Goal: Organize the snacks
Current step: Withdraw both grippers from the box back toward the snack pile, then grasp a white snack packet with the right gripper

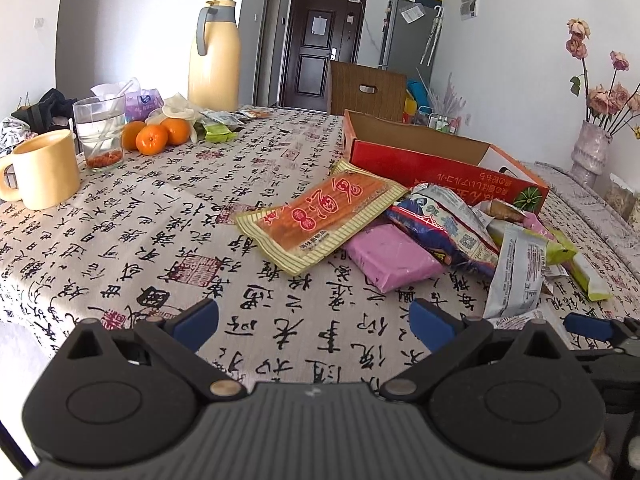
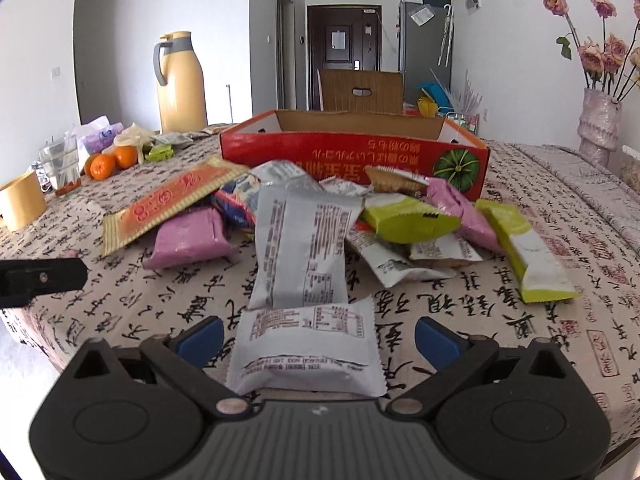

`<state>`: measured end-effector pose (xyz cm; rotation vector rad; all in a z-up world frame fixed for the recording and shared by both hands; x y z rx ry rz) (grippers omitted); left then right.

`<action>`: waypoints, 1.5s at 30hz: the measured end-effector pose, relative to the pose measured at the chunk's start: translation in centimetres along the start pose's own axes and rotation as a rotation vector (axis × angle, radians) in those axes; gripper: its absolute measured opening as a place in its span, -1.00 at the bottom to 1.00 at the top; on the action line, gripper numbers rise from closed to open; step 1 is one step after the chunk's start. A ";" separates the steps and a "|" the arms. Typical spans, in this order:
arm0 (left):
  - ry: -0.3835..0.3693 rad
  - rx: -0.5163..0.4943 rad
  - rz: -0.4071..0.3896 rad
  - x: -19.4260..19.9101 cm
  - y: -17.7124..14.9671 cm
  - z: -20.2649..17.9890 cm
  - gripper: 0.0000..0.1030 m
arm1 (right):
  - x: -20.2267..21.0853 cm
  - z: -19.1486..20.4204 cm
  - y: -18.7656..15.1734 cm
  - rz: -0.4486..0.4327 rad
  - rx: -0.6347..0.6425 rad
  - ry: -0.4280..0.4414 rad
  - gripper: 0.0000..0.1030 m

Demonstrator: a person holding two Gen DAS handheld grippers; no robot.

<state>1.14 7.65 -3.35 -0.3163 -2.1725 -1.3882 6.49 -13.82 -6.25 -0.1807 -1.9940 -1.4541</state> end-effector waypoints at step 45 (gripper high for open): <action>-0.029 -0.065 0.022 -0.7 -1.1 -4.3 1.00 | 2.4 -2.6 -1.5 -0.140 -0.028 0.014 -0.14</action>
Point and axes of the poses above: each gripper's, at about its wrist camera, not at the fingertips, and x roughly against the way its jaws point, z to its left, y to its top, the point moved 2 cm from there along -x, roughly the way its jaws point, and after that the axes turned 15 degrees about x, right-handed, at the moved point
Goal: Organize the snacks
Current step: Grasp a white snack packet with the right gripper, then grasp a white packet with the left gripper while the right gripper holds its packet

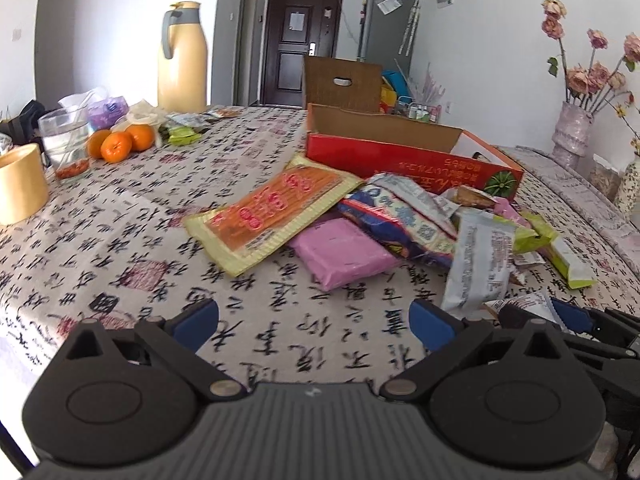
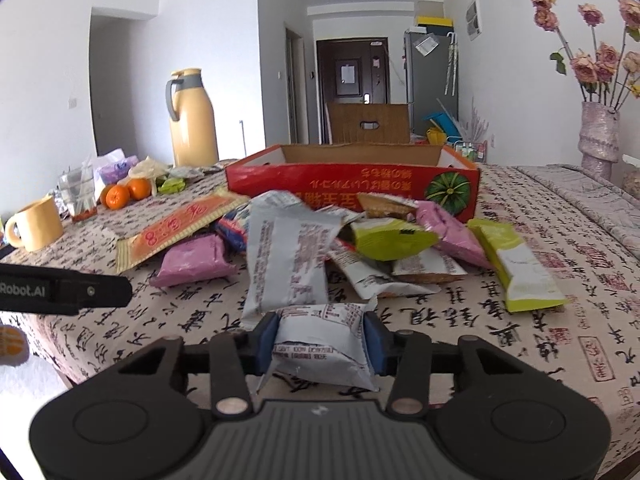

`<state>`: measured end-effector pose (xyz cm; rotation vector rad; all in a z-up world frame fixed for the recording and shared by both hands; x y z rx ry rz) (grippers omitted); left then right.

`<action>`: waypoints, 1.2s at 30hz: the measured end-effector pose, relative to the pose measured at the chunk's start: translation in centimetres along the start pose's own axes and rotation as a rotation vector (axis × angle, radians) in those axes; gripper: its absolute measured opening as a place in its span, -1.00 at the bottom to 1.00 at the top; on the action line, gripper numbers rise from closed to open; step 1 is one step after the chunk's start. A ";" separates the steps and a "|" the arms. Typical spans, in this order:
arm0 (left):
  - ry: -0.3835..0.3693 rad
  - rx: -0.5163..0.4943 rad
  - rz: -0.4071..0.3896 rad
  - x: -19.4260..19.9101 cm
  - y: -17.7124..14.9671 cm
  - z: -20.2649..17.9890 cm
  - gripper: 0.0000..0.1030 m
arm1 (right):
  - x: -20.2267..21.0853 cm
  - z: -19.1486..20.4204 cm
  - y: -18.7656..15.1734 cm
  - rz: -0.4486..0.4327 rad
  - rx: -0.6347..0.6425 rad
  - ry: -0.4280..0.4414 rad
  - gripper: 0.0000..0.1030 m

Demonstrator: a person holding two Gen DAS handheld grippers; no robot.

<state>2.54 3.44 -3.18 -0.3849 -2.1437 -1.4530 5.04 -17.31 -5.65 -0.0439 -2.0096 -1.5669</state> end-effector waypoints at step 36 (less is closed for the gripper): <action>-0.008 -0.149 0.080 -6.9 -2.4 -12.2 0.09 | 1.0 -10.6 -3.3 -0.076 -0.144 -0.084 -0.14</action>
Point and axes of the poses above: each gripper's, at about its wrist camera, not at the fingertips, and x roughly against the way its jaws point, z to its left, y to its top, the point moved 2 cm from there along -x, roughly the way its jaws point, and after that the axes turned 15 degrees about x, right-handed, at the moved point
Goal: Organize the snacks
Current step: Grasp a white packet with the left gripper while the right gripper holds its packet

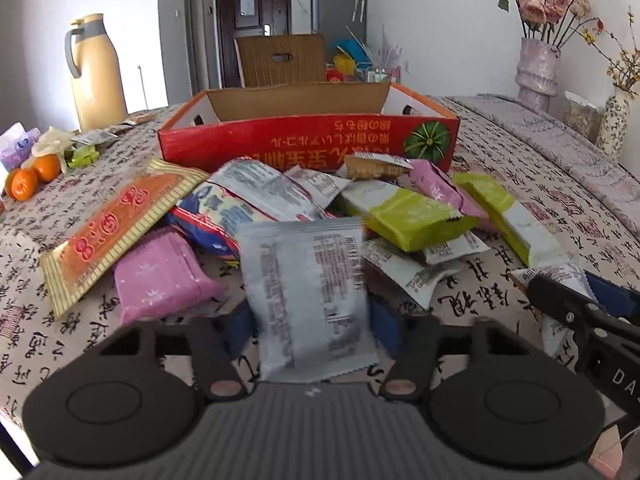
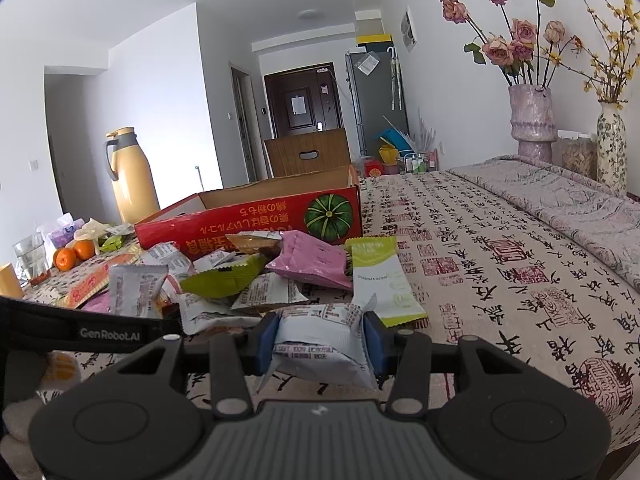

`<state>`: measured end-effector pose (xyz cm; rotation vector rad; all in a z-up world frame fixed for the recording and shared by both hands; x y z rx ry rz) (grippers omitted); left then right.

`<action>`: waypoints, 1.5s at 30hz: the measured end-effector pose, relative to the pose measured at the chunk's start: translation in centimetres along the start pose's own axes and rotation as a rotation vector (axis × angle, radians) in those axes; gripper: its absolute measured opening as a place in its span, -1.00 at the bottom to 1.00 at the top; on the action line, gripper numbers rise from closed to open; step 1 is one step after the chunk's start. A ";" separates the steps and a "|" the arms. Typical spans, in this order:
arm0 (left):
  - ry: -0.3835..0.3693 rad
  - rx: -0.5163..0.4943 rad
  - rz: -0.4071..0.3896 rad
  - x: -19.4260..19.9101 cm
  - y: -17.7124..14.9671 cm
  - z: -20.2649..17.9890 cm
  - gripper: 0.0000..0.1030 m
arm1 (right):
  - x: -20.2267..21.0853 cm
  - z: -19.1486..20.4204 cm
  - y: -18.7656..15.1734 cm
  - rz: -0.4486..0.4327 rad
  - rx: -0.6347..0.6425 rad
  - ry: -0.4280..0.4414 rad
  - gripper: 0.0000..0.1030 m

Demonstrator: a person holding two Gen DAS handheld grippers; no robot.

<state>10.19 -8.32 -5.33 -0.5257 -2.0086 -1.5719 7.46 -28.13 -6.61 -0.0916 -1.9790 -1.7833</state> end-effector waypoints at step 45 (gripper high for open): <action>-0.152 -0.020 -0.173 5.2 6.6 1.6 -0.70 | -0.4 1.9 6.0 -0.083 0.059 -0.052 -0.13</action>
Point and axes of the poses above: each gripper's, at about its wrist camera, not at the fingertips, and x roughly against the way its jaws point, z to its left, y to its top, the point moved 2 cm from there along -x, roughly the way its jaws point, and after that the axes turned 15 degrees about x, right-handed, at the moved point
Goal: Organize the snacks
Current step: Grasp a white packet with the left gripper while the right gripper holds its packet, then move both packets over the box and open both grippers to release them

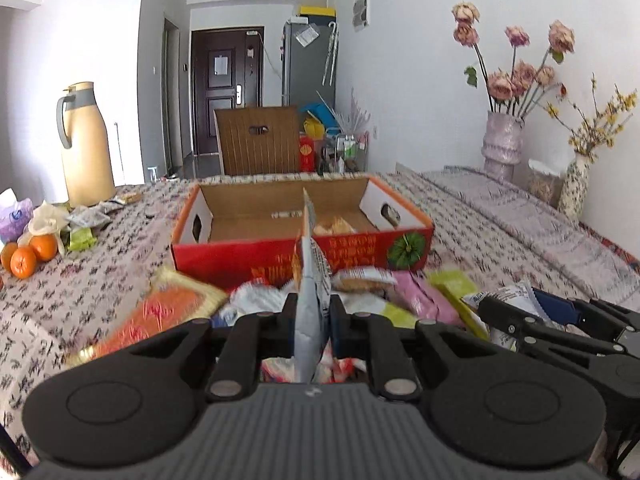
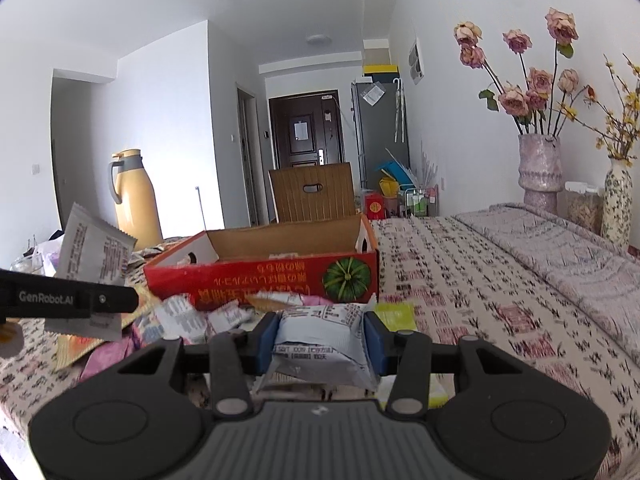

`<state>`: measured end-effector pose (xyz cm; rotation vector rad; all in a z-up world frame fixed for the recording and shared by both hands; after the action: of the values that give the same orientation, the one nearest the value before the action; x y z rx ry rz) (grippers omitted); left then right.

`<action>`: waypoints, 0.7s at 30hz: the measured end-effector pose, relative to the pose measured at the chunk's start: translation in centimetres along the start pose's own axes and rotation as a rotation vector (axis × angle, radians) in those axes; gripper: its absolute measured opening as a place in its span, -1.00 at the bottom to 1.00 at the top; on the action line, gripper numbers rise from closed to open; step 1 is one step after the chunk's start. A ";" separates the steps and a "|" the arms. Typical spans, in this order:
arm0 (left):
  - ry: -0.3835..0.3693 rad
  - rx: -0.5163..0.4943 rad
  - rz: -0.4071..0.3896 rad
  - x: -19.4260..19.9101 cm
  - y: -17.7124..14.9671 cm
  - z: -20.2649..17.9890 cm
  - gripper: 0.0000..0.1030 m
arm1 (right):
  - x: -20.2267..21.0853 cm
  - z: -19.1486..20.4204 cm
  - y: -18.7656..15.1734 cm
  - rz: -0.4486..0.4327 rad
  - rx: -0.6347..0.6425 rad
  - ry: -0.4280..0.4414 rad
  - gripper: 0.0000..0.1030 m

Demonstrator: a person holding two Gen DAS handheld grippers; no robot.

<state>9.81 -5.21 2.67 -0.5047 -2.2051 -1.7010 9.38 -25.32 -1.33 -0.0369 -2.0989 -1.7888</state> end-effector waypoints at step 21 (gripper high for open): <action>0.035 0.058 -0.048 -8.1 8.9 1.7 -0.70 | -10.4 -1.0 8.5 -0.057 0.041 0.003 -0.13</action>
<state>21.03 -2.22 6.26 -0.4077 -2.2521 -1.6511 21.48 -22.35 3.67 0.0361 -2.1541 -1.7765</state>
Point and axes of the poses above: each gripper's, at about its wrist camera, not at the fingertips, and x roughly against the way its jaws point, z to its left, y to its top, the point moved 2 cm from there along -x, roughly the way its jaws point, and after that the axes turned 15 degrees about x, right-handed, at the moved point
